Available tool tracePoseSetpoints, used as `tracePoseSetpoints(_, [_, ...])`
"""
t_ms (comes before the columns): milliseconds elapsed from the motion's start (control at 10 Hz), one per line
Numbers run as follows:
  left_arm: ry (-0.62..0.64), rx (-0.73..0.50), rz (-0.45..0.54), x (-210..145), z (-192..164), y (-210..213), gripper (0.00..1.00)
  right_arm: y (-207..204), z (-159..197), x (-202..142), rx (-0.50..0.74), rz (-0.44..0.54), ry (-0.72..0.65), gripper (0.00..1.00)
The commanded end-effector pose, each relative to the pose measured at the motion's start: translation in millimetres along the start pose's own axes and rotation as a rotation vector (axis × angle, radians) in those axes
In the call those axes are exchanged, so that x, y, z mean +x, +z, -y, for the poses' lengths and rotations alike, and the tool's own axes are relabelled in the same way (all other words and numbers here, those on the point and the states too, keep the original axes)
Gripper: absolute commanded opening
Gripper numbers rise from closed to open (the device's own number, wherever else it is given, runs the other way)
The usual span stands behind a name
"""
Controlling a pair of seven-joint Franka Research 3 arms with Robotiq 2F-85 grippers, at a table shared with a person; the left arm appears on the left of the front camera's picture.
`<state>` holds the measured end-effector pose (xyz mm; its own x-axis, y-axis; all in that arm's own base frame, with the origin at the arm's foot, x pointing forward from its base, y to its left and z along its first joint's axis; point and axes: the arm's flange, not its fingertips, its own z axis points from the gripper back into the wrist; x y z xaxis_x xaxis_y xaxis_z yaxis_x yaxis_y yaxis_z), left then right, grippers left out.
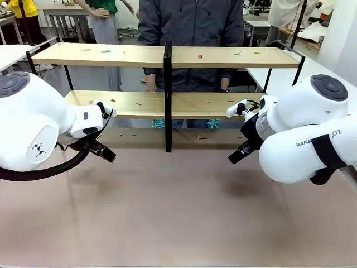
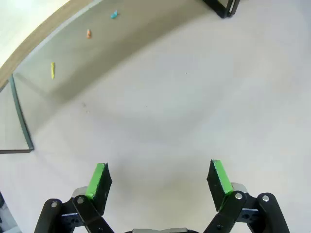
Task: Clean the shelves.
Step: Pick up the Duster when the human hands it over.
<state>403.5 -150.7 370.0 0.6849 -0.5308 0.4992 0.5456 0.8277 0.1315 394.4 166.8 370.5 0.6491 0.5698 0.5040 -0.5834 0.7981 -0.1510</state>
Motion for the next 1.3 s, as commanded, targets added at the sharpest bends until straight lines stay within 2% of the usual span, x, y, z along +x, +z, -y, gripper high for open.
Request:
tracePoseSetpoints(0, [0.0, 0.0, 0.0, 0.1, 0.0, 0.1, 1.0, 0.0, 0.0, 0.1, 0.0, 0.0, 0.0, 1.0])
tracePoseSetpoints(1200, [0.0, 0.0, 0.0, 0.1, 0.0, 0.1, 1.0, 0.0, 0.0, 0.1, 0.0, 0.0, 0.0, 1.0])
